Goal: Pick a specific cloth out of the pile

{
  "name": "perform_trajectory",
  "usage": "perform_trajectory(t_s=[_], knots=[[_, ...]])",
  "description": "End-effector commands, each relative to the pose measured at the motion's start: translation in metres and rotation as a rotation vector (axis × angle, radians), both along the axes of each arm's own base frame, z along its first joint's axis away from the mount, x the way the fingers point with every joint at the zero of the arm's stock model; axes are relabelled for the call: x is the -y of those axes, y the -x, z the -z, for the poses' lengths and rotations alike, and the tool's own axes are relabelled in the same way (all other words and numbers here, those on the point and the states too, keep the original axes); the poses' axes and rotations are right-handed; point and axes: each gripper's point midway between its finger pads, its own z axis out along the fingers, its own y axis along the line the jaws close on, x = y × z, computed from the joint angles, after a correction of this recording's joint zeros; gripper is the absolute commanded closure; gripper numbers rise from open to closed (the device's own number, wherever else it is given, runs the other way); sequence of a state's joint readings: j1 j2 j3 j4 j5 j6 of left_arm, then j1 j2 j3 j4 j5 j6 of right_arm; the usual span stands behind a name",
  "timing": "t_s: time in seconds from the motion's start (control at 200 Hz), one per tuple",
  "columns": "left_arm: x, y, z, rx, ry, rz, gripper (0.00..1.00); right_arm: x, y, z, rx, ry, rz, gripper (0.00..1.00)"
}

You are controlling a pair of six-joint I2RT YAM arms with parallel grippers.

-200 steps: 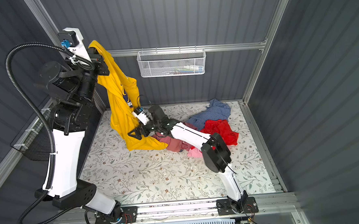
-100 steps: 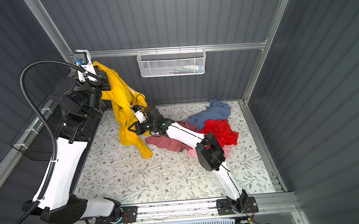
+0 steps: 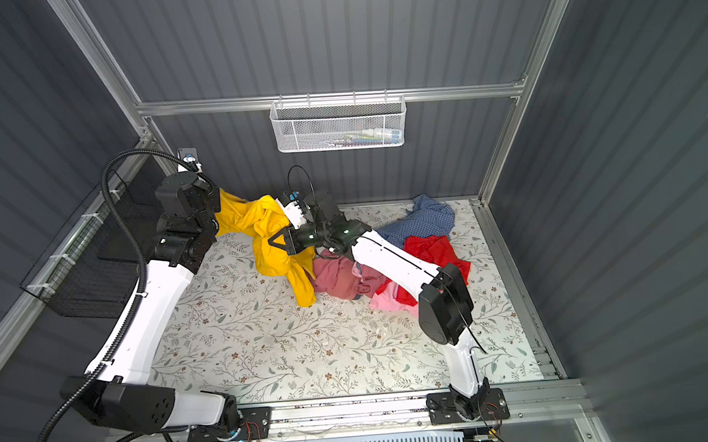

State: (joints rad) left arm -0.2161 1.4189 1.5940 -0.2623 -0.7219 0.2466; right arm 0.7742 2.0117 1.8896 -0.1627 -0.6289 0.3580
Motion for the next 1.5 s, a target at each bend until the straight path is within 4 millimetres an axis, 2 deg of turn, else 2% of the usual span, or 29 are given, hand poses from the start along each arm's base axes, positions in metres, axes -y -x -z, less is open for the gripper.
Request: perform_trajectory(t_s=[0.0,0.165,0.26,0.31,0.335,0.41,0.475,0.575,0.625,0.68,0.73,0.77,0.84,0.9,1.071,1.351,1.496], knots=[[0.001,-0.007,0.044,-0.12,0.068,0.026,1.0,0.007,0.024,-0.037,0.057,-0.055,-0.081,1.0],[0.004,-0.012,0.103,-0.268,0.169,0.057,1.0,0.017,0.027,-0.064,0.123,-0.058,-0.07,1.0],[0.014,-0.007,0.135,-0.328,0.242,0.103,1.0,0.022,0.023,-0.075,0.154,-0.058,-0.048,1.0],[0.021,-0.002,0.143,-0.339,0.288,0.134,1.0,0.024,0.019,-0.078,0.162,-0.062,-0.039,1.0],[0.024,0.004,0.16,-0.372,0.31,0.144,1.0,0.025,0.016,-0.079,0.165,-0.062,-0.034,1.0],[0.036,0.014,0.169,-0.38,0.391,0.195,1.0,0.023,0.01,-0.083,0.179,-0.071,-0.024,1.0],[0.052,0.022,0.176,-0.396,0.466,0.271,0.88,0.017,0.005,-0.087,0.182,-0.092,-0.028,1.0],[0.067,0.033,0.181,-0.421,0.534,0.34,0.76,0.003,-0.001,-0.093,0.175,-0.127,-0.042,1.0],[0.066,0.038,0.184,-0.431,0.546,0.336,0.68,-0.004,-0.002,-0.097,0.178,-0.141,-0.054,1.0],[0.063,0.043,0.184,-0.428,0.55,0.321,0.66,-0.011,-0.003,-0.1,0.179,-0.151,-0.055,1.0],[0.058,0.049,0.184,-0.419,0.547,0.3,0.6,-0.015,-0.003,-0.1,0.18,-0.157,-0.058,1.0],[0.055,0.053,0.18,-0.402,0.548,0.291,0.51,-0.018,-0.004,-0.098,0.178,-0.157,-0.056,1.0],[0.056,0.06,0.17,-0.35,0.559,0.309,0.42,-0.024,-0.004,-0.093,0.168,-0.155,-0.059,1.0],[0.059,0.066,0.16,-0.303,0.574,0.346,0.25,-0.028,-0.005,-0.087,0.163,-0.149,-0.056,1.0],[0.089,0.082,0.15,-0.237,0.619,0.549,0.02,-0.035,-0.007,-0.076,0.144,-0.143,-0.059,1.0],[0.138,0.092,0.167,-0.251,0.694,0.853,0.0,-0.037,-0.006,-0.074,0.126,-0.142,-0.065,1.0],[0.15,0.093,0.169,-0.229,0.733,0.93,0.0,-0.04,-0.005,-0.075,0.119,-0.135,-0.067,1.0]])
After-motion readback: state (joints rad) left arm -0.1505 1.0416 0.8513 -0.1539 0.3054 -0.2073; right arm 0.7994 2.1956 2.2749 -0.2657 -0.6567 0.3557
